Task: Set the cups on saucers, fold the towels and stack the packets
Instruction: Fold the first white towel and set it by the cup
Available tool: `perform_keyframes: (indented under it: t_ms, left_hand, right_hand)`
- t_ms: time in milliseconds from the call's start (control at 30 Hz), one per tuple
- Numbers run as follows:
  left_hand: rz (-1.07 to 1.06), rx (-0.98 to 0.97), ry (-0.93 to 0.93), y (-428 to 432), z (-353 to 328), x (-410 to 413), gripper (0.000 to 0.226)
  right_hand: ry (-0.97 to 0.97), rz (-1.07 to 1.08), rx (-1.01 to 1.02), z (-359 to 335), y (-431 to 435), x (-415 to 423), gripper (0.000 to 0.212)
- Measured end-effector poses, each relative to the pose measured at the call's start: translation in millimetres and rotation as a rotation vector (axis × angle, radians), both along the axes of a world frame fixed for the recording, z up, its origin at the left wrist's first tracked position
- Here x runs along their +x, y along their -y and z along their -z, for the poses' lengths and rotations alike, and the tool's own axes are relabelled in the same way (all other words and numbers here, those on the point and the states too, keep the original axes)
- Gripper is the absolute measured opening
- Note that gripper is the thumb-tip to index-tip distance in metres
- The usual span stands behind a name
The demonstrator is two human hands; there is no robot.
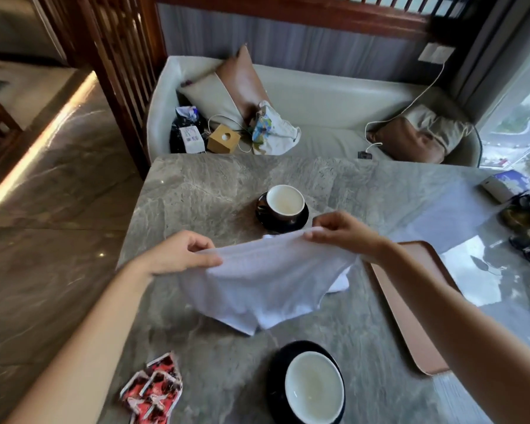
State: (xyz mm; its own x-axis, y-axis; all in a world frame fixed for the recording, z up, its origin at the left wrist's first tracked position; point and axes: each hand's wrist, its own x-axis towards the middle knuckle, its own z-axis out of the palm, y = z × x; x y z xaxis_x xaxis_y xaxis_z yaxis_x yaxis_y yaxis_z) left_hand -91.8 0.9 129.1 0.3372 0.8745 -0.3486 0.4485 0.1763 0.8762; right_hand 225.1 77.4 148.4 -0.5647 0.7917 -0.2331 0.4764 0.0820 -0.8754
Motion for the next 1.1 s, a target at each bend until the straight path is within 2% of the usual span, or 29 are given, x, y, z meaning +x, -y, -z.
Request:
perform_keyframes:
  t_ms: [67,133,300,367,467,567,700,800,900,1033,1100]
  left_hand:
    - [-0.066,0.037,-0.055,0,-14,-29,0.025]
    - [-0.236,0.111,-0.092,-3,-26,-55,0.02]
    - [-0.622,0.298,0.121,-13,-58,-93,0.02]
    - [-0.705,0.322,0.195,-15,-68,-105,0.014]
    - [-0.729,0.36,0.207,-10,-70,-125,0.018]
    - [-0.71,0.279,0.25,4,-55,-139,0.023]
    - [-0.722,0.061,0.278,39,-1,-138,0.022]
    - [-0.728,-0.131,0.276,76,48,-123,0.02]
    - [-0.766,-0.287,0.233,109,85,-108,0.025]
    - [-0.847,-0.39,0.22,132,103,-91,0.028]
    - [-0.891,-0.402,0.232,134,104,-85,0.02]
  right_hand:
    - [-0.126,0.101,-0.023,-12,-7,-12,0.038]
    - [-0.182,0.166,0.029,-22,-13,-29,0.038]
    - [-0.279,0.263,0.128,-45,-31,-77,0.026]
    - [-0.347,0.29,0.132,-55,-38,-93,0.018]
    - [-0.392,0.283,0.111,-64,-41,-110,0.016]
    - [-0.329,0.22,0.05,-51,-34,-116,0.024]
    - [-0.136,0.167,0.014,-1,-8,-109,0.018]
    - [0.001,0.118,-0.11,47,21,-97,0.024]
    - [0.112,0.147,-0.222,91,46,-84,0.02]
    - [0.237,0.11,-0.39,122,58,-67,0.01]
    - [0.241,0.133,-0.354,126,54,-66,0.007]
